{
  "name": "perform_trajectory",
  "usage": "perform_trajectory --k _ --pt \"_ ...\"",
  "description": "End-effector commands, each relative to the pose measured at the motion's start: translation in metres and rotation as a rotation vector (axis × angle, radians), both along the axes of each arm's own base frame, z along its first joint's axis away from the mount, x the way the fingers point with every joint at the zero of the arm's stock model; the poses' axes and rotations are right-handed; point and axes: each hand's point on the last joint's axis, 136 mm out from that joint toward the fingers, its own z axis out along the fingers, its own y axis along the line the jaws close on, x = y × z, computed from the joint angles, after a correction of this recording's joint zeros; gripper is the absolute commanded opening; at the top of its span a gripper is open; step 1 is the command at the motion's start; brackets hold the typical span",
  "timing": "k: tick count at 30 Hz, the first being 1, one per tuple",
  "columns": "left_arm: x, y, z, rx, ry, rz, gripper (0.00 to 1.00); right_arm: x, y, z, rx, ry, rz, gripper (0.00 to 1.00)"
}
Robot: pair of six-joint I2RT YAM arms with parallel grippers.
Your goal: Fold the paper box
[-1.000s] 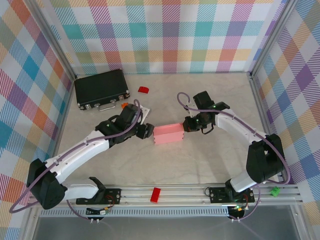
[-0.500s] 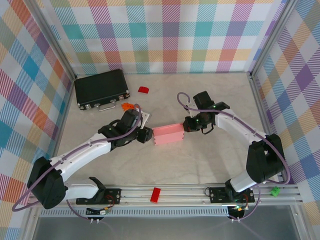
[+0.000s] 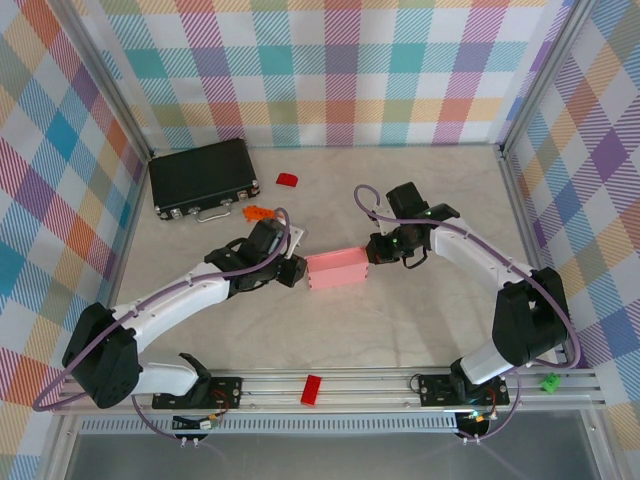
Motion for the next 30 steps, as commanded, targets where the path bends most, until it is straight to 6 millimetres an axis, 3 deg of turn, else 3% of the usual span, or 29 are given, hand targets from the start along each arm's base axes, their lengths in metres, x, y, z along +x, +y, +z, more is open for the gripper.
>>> perform_trajectory --k 1,8,19,30 --pt "0.007 -0.008 0.009 -0.04 -0.011 -0.004 0.25 -0.003 0.001 -0.004 -0.013 0.023 0.01 0.06" --pt "0.009 -0.015 0.011 -0.068 -0.004 -0.016 0.23 -0.002 0.001 -0.003 -0.012 0.022 0.01 0.06" --pt "0.011 -0.021 0.016 -0.112 -0.002 -0.009 0.09 -0.002 0.002 -0.003 -0.012 0.022 0.011 0.06" --pt "0.013 -0.016 0.01 -0.092 0.002 0.019 0.11 -0.002 0.002 0.001 -0.01 0.012 0.011 0.06"
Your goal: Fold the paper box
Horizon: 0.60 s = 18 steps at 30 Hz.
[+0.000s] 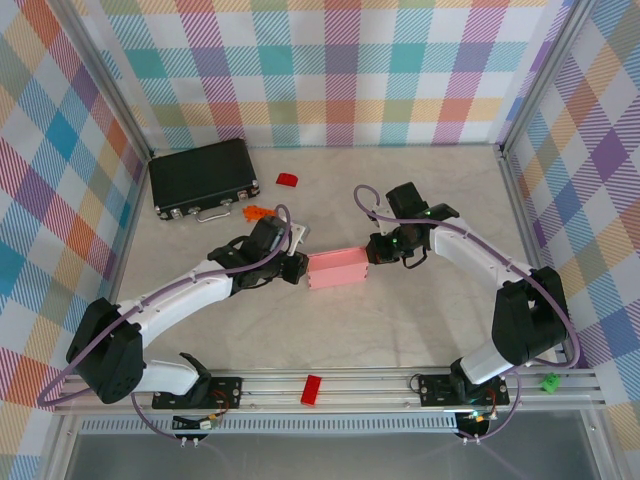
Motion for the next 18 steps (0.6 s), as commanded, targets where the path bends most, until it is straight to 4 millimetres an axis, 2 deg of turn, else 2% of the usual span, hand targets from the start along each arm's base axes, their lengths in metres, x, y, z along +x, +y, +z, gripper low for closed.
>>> perform_trajectory --k 1,12,18 --pt "0.0079 -0.0042 0.0084 -0.025 -0.017 0.011 0.12 -0.0013 0.0016 0.0037 -0.006 0.004 0.01 0.06" --pt "0.0038 -0.0114 0.0124 -0.066 0.005 -0.012 0.23 0.0008 0.0023 0.0056 -0.008 0.001 0.01 0.06" --pt "0.0054 -0.0102 0.0111 -0.061 0.005 0.002 0.24 0.0007 0.0021 0.0048 -0.009 0.004 0.011 0.06"
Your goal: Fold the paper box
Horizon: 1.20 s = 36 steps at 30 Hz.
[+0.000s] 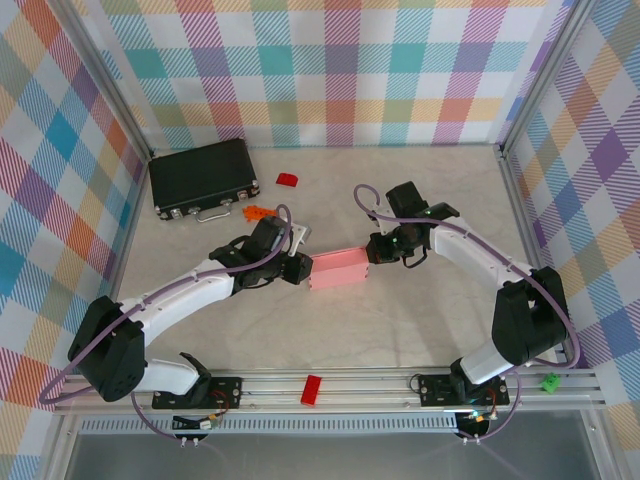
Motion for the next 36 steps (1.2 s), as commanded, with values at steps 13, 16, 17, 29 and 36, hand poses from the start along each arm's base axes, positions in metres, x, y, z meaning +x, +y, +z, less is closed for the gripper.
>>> perform_trajectory --k 13,16,17,29,36 --pt "0.004 0.0 0.007 -0.001 0.008 0.015 0.27 0.001 0.003 0.003 -0.006 0.002 0.011 0.06" --pt "0.003 -0.001 0.008 0.0 0.02 0.007 0.22 0.001 0.003 0.004 -0.004 0.001 0.011 0.06" --pt "0.003 -0.001 0.008 0.002 0.02 0.005 0.2 0.001 0.003 0.004 -0.004 0.001 0.012 0.06" --pt "0.006 -0.008 0.014 -0.037 0.019 0.009 0.11 0.002 0.003 0.005 -0.003 0.001 0.012 0.06" --pt "0.007 -0.005 0.015 -0.026 0.013 0.021 0.21 0.003 0.003 0.005 -0.007 -0.003 0.011 0.06"
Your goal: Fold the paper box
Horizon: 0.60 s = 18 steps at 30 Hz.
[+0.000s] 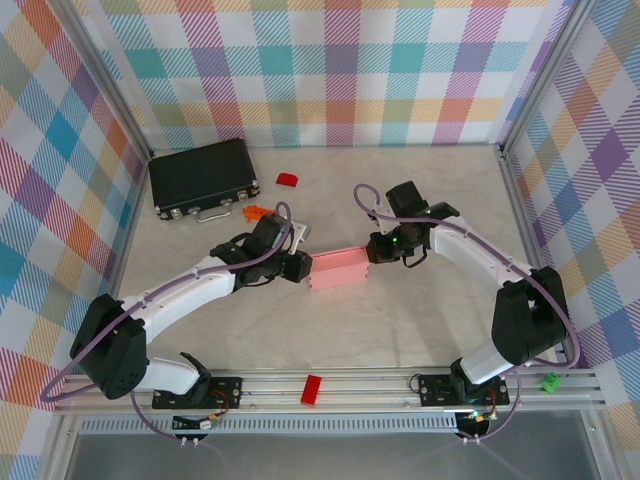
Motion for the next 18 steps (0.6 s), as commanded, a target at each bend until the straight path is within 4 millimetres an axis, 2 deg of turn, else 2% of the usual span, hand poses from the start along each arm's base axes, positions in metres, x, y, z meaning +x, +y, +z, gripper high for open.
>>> perform_trajectory --k 1,5,13,18 --pt "0.006 -0.002 0.012 -0.008 -0.018 0.01 0.22 0.002 0.003 0.005 -0.005 -0.003 0.011 0.06" --pt "0.005 0.004 0.005 0.025 -0.004 0.016 0.23 0.003 0.003 0.007 -0.007 -0.008 0.013 0.06" --pt "0.004 0.002 -0.001 0.026 0.017 0.014 0.22 0.004 0.003 0.01 -0.008 -0.011 0.012 0.06" --pt "0.004 -0.001 0.0 0.012 0.021 0.01 0.16 0.004 0.003 0.008 -0.009 -0.008 0.012 0.06"
